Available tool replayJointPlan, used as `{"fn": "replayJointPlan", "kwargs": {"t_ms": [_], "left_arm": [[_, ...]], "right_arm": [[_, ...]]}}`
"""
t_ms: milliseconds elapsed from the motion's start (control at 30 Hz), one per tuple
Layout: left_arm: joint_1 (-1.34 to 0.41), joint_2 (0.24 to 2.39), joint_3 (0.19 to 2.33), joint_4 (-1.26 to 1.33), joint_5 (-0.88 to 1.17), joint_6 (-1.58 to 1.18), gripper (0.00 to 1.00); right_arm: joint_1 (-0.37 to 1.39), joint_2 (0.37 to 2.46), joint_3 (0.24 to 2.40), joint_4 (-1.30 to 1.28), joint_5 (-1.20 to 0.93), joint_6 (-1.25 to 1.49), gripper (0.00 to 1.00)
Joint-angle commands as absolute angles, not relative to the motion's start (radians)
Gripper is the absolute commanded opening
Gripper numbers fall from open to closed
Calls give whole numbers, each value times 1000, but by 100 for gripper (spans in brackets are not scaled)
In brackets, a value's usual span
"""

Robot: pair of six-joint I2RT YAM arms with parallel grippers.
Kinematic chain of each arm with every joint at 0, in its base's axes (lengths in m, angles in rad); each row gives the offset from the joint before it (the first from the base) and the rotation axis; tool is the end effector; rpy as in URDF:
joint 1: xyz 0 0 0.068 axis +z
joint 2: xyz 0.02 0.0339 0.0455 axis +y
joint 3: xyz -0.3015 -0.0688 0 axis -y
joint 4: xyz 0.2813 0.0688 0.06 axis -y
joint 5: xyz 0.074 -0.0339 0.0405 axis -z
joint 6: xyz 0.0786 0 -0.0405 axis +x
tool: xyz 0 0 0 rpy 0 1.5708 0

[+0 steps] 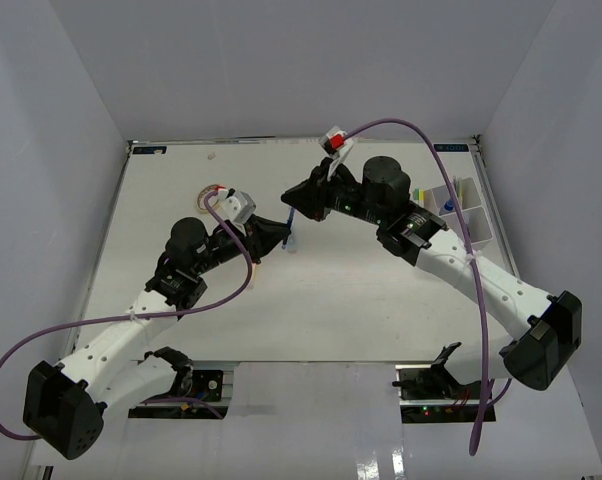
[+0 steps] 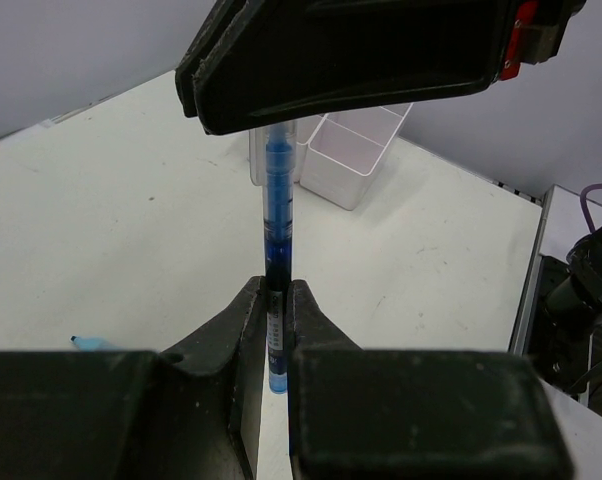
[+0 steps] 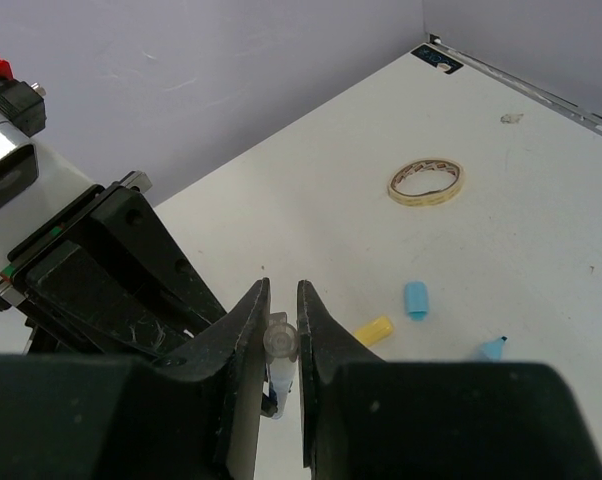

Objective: Sort the stationery into containers
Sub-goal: Close the pen cap on the pen.

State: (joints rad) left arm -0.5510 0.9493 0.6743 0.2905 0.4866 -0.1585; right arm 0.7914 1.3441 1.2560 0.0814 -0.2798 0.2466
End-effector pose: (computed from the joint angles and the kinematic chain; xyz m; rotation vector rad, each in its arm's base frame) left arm 0.2150 -0.1753 0.3422 0.7011 1.4769 -0.9282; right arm 0.2567 0.2907 0.4413 -0.6695 1.5346 1.0197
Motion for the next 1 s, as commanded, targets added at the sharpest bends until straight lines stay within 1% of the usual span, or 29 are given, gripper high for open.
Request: {"fn": "replayJointPlan", "kwargs": {"t_ms": [0, 533, 967], "left_arm": [[-548, 888, 787, 503, 451, -169, 0], [-548, 920, 865, 558, 426, -193, 0], [-548, 923, 905, 520, 394, -143, 0]], "right_arm": [[798, 1397, 1247, -127, -299, 218, 8], [799, 1431, 1255, -201, -319, 196, 8], [799, 1457, 1264, -293, -311, 172, 8]]}}
